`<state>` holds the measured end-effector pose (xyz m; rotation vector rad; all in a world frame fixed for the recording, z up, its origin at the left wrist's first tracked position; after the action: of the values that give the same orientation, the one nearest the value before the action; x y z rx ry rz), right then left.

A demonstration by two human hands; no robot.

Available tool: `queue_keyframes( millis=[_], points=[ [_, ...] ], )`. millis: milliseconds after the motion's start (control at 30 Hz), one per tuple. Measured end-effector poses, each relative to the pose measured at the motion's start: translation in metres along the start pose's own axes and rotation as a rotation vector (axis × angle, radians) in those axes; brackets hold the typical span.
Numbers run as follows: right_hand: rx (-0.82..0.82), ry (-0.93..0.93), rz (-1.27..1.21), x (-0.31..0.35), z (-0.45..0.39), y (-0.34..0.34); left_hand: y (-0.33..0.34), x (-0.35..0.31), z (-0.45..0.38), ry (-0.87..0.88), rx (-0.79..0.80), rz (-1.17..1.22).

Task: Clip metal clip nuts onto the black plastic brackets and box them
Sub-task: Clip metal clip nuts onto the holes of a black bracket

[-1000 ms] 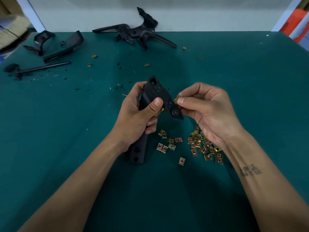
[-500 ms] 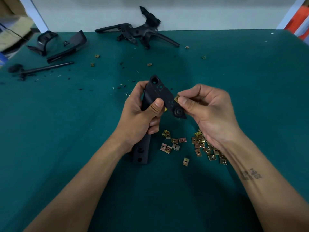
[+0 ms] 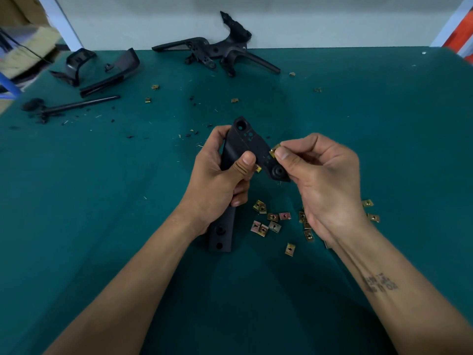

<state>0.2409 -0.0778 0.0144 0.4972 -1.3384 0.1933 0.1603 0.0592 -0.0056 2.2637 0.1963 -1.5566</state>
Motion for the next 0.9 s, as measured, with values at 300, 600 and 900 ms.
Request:
queue_keyframes(
  millis=[300, 600, 900],
  points=[
    [0.053, 0.147, -0.225, -0.004, 0.006, 0.007, -0.002, 0.001, 0.0, 0.006, 0.0, -0.003],
    [0.098, 0.155, -0.252, -0.001, 0.009, 0.01, -0.002, 0.001, 0.0, 0.038, 0.019, 0.01],
    [0.23, 0.329, -0.304, 0.004, 0.011, 0.006, 0.0, -0.002, 0.001, 0.075, 0.047, 0.06]
  ],
)
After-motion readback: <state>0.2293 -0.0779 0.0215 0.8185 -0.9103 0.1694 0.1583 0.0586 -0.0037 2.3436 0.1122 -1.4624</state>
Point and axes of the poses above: each hand's wrist, its own z-axis away from the middle knuckle, its own y-axis out of the palm, x = y × z, the point moved 3 cm from there along -z, towards the middle knuckle, and after that the axes turned 10 degrees about y, right-handed, at the moved point
